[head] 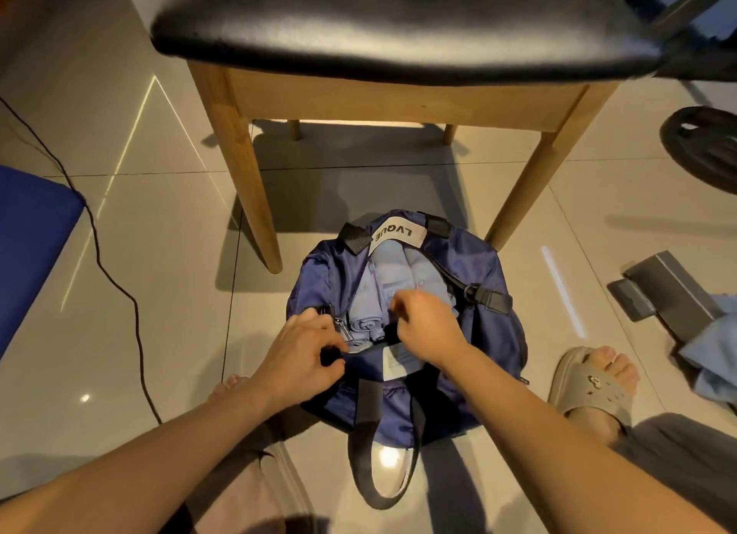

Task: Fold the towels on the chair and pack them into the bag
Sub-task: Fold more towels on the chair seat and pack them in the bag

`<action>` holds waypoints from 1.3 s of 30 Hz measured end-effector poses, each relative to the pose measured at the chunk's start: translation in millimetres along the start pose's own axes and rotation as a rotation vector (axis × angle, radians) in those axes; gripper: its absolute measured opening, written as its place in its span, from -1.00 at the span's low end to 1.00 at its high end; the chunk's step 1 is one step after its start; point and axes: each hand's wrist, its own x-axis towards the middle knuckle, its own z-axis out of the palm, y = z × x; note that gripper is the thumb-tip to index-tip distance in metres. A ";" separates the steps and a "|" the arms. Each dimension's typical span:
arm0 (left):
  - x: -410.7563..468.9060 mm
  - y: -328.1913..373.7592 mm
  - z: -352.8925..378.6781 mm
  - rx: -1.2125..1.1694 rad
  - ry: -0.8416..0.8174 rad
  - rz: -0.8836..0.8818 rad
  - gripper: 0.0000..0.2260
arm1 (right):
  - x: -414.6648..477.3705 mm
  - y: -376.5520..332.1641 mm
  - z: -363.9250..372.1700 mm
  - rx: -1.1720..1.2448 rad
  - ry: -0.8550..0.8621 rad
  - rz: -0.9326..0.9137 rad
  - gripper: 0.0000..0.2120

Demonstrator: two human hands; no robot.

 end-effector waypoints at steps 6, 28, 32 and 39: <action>-9.1 2.8 -4.3 -0.228 -0.033 -0.051 -0.89 | -44.5 15.1 10.4 -0.319 -0.283 -0.215 -0.68; -34.2 23.2 19.2 0.450 -0.214 0.049 -0.79 | -153.2 20.3 29.9 -0.511 -0.317 0.092 -0.78; -30.2 30.8 17.1 0.447 -0.199 0.055 -0.72 | -161.2 22.5 24.7 -0.450 -0.242 0.051 -0.91; -3.7 70.2 5.5 0.411 -0.239 0.106 -0.67 | -168.6 25.8 -19.9 -0.232 -0.103 0.064 -0.79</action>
